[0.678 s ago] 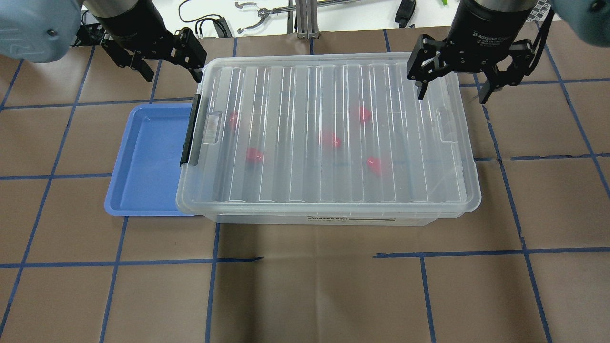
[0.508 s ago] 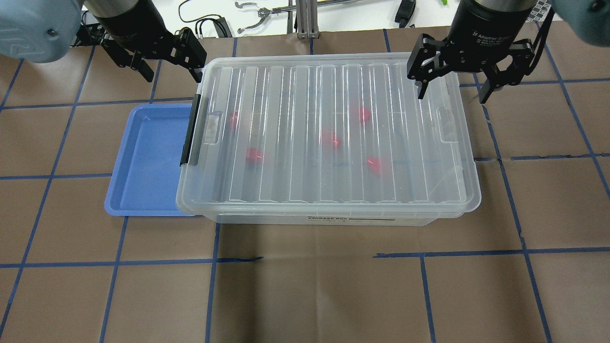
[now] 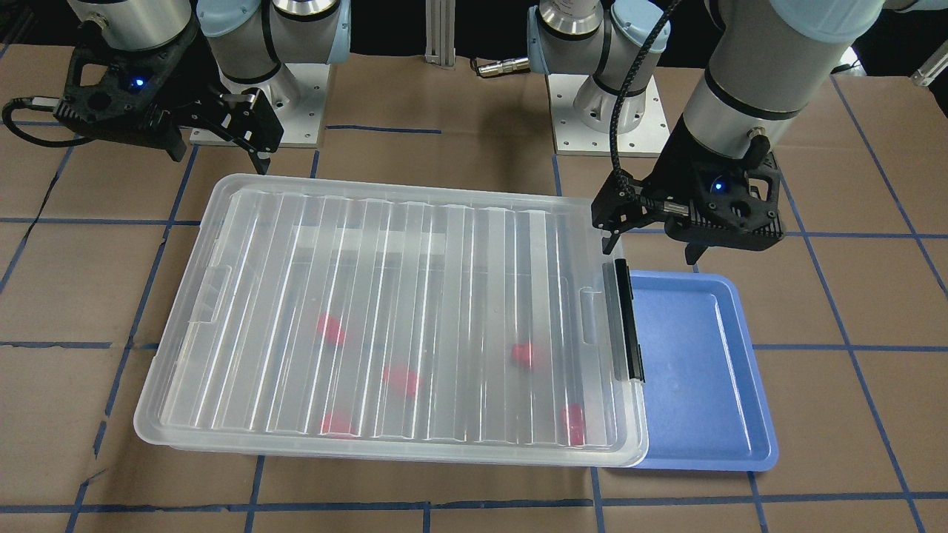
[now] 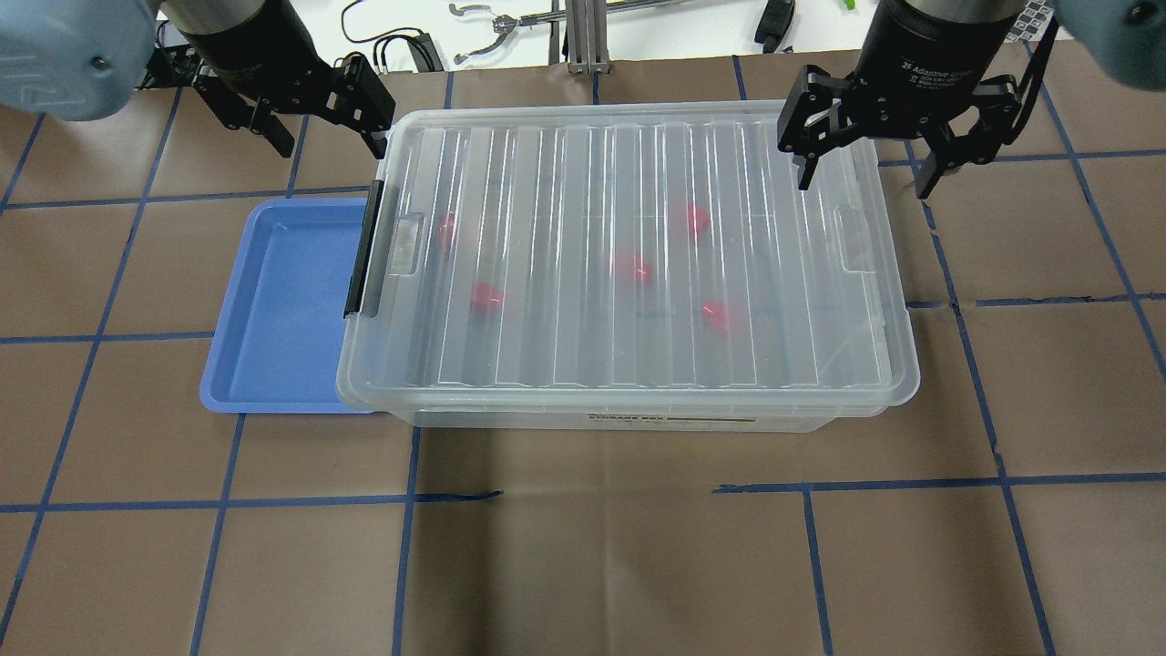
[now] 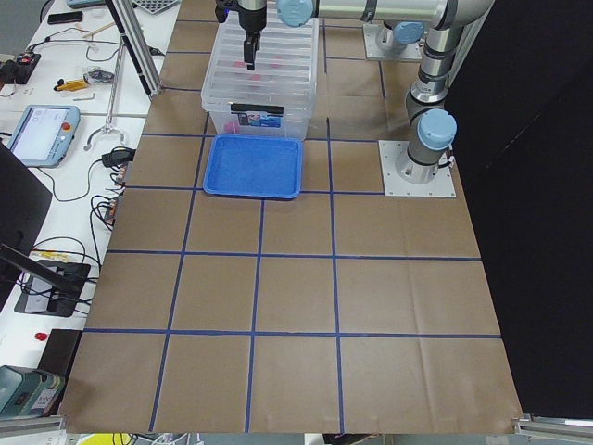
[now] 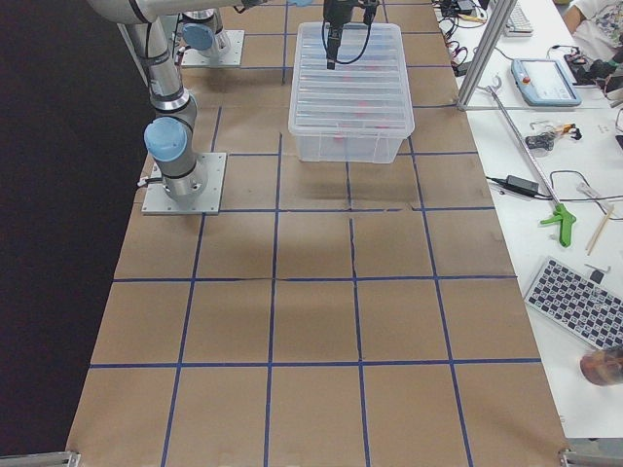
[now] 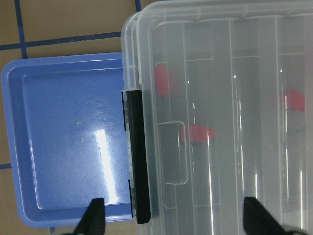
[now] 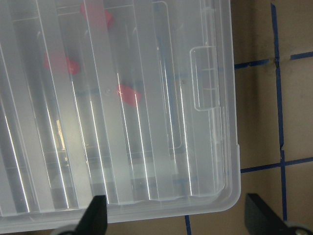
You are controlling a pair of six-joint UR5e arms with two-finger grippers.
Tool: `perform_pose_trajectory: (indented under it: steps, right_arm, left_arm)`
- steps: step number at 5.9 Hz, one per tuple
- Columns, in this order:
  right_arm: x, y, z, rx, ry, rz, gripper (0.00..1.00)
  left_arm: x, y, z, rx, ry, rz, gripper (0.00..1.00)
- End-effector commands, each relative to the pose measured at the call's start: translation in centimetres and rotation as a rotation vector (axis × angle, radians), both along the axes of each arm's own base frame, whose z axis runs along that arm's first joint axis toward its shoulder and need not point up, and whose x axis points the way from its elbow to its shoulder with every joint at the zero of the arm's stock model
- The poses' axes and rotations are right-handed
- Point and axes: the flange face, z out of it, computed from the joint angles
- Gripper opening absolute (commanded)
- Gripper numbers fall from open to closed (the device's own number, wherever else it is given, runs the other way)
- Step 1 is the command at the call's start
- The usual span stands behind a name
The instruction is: Place red block in blue tray from box
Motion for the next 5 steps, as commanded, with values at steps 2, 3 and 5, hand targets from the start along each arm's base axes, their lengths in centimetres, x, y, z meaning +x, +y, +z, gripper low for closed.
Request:
perform_pose_trajectory:
  steps: [2, 3, 5]
  right_arm:
    - [0.08, -0.43, 0.36, -0.033, 0.006, 0.0, 1.0]
    - [0.05, -0.55, 0.68, -0.047, 0.009, 0.003, 1.0]
    - [-0.03, -1.21, 0.07, -0.07, 0.011, 0.013, 1.0]
  left_arm:
    - [0.0, -0.14, -0.17, 0.003, 0.0, 0.0, 0.98]
    - [0.0, -0.2, -0.18, 0.003, 0.0, 0.0, 0.98]
    - [0.0, -0.27, -0.25, 0.003, 0.0, 0.002, 0.98]
